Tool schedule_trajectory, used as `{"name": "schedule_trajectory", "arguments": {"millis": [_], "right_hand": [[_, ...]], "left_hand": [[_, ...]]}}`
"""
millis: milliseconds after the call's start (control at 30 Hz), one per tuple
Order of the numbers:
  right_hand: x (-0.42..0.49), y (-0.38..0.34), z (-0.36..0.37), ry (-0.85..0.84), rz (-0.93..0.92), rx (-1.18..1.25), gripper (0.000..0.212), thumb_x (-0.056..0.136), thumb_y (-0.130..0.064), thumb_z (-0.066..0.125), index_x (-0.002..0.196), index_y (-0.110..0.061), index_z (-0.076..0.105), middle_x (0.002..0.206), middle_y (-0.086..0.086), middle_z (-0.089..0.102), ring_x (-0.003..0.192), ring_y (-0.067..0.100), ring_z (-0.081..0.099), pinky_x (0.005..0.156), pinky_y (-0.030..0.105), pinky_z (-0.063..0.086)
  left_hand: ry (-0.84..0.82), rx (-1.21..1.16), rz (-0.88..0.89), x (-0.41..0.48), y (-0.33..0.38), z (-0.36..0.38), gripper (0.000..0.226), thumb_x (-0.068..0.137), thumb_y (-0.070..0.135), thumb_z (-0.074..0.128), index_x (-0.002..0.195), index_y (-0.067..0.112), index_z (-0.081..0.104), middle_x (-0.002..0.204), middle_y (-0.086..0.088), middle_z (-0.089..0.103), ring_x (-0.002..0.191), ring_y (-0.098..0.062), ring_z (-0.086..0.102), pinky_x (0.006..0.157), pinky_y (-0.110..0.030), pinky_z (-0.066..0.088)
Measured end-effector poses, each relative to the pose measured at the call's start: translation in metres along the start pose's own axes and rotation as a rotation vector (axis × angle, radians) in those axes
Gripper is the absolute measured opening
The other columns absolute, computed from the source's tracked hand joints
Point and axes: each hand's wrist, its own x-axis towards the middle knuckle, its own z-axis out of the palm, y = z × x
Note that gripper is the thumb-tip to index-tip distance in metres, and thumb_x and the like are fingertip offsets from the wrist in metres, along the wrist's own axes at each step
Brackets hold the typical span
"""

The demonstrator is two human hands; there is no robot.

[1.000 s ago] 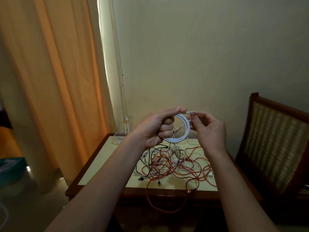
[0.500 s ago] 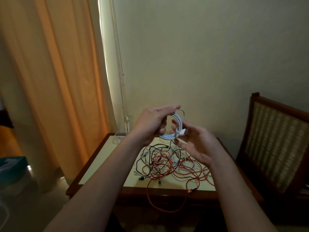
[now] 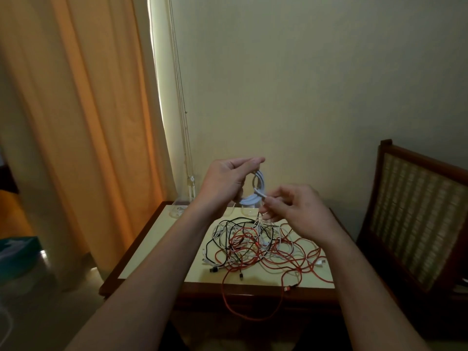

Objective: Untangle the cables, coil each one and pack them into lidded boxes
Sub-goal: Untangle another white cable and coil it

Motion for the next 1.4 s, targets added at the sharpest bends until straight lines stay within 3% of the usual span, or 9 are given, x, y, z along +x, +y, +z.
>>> {"name": "schedule_trajectory", "arguments": {"millis": [167, 367, 533, 667, 733, 800, 967, 1167, 1400], "right_hand": [[0.008, 0.024, -0.019, 0.322, -0.089, -0.136, 0.018, 0.097, -0.01, 0.065, 0.083, -0.021, 0.068, 0.074, -0.003, 0.076, 0.069, 0.008, 0.074, 0.07, 0.024, 0.06], [0.013, 0.026, -0.022, 0.506, -0.178, -0.25, 0.011, 0.095, -0.021, 0.069, 0.086, -0.027, 0.072, 0.078, -0.014, 0.074, 0.076, -0.005, 0.069, 0.068, 0.012, 0.049], [0.015, 0.028, -0.016, 0.631, -0.264, -0.399, 0.004, 0.091, -0.018, 0.074, 0.093, -0.016, 0.077, 0.08, -0.007, 0.061, 0.075, 0.015, 0.059, 0.062, 0.008, 0.038], [0.017, 0.033, -0.012, 0.645, -0.41, -0.569, 0.009, 0.088, -0.013, 0.076, 0.096, -0.012, 0.079, 0.079, -0.005, 0.052, 0.071, 0.013, 0.05, 0.062, 0.005, 0.032], [0.017, 0.036, -0.01, 0.642, -0.459, -0.569, 0.009, 0.089, -0.009, 0.075, 0.097, -0.01, 0.078, 0.078, -0.003, 0.056, 0.067, 0.01, 0.05, 0.06, 0.008, 0.037], [0.017, 0.037, -0.006, 0.669, -0.478, -0.536, 0.01, 0.09, -0.005, 0.073, 0.097, -0.01, 0.078, 0.079, 0.0, 0.063, 0.068, 0.012, 0.055, 0.061, 0.023, 0.046], [0.01, 0.024, 0.014, 0.616, -0.187, 0.013, 0.012, 0.097, -0.013, 0.065, 0.092, -0.022, 0.071, 0.076, -0.004, 0.073, 0.07, 0.009, 0.072, 0.064, 0.024, 0.058], [0.01, 0.007, 0.029, 0.523, -0.003, 0.73, 0.012, 0.098, -0.009, 0.061, 0.102, 0.0, 0.067, 0.082, 0.008, 0.075, 0.077, 0.017, 0.075, 0.072, 0.023, 0.06], [0.009, -0.006, 0.028, 0.316, 0.142, 1.09, 0.014, 0.1, 0.001, 0.053, 0.105, 0.0, 0.066, 0.093, 0.013, 0.075, 0.086, 0.019, 0.075, 0.076, 0.027, 0.062]], "left_hand": [[-0.034, -0.036, -0.023, 0.001, 0.004, -0.006, 0.023, 0.096, 0.022, 0.064, 0.112, 0.008, 0.075, 0.055, 0.003, 0.027, 0.046, -0.012, 0.022, 0.045, -0.026, 0.022], [-0.065, -0.191, -0.079, 0.005, 0.008, -0.004, 0.025, 0.098, 0.019, 0.061, 0.113, 0.002, 0.072, 0.058, 0.004, 0.026, 0.047, -0.01, 0.019, 0.043, -0.021, 0.018], [-0.077, -0.353, -0.147, 0.005, 0.012, 0.0, 0.022, 0.099, 0.017, 0.059, 0.109, 0.001, 0.07, 0.053, 0.007, 0.023, 0.039, -0.004, 0.018, 0.04, -0.019, 0.012], [-0.086, -0.44, -0.197, 0.005, 0.011, -0.001, 0.017, 0.099, 0.018, 0.059, 0.103, 0.006, 0.07, 0.05, 0.009, 0.022, 0.036, -0.002, 0.017, 0.039, -0.018, 0.009], [-0.09, -0.479, -0.213, 0.005, 0.011, 0.0, 0.014, 0.098, 0.017, 0.06, 0.099, 0.008, 0.071, 0.05, 0.01, 0.022, 0.036, -0.002, 0.017, 0.039, -0.018, 0.008], [-0.094, -0.521, -0.223, 0.004, 0.011, 0.003, 0.013, 0.097, 0.016, 0.061, 0.098, 0.008, 0.071, 0.051, 0.01, 0.022, 0.036, -0.001, 0.017, 0.039, -0.017, 0.008], [-0.108, -0.601, -0.233, 0.004, 0.011, 0.008, 0.01, 0.096, 0.012, 0.061, 0.096, 0.008, 0.071, 0.05, 0.01, 0.025, 0.034, -0.001, 0.018, 0.036, -0.016, 0.009], [-0.103, -0.641, -0.26, 0.004, 0.01, 0.012, 0.01, 0.095, 0.012, 0.061, 0.098, 0.008, 0.07, 0.05, 0.01, 0.021, 0.032, 0.0, 0.018, 0.034, -0.015, 0.01], [-0.123, -0.716, -0.288, 0.006, 0.011, 0.009, 0.014, 0.089, 0.012, 0.062, 0.1, 0.009, 0.07, 0.047, 0.01, 0.02, 0.03, -0.001, 0.018, 0.032, -0.014, 0.01]]}}
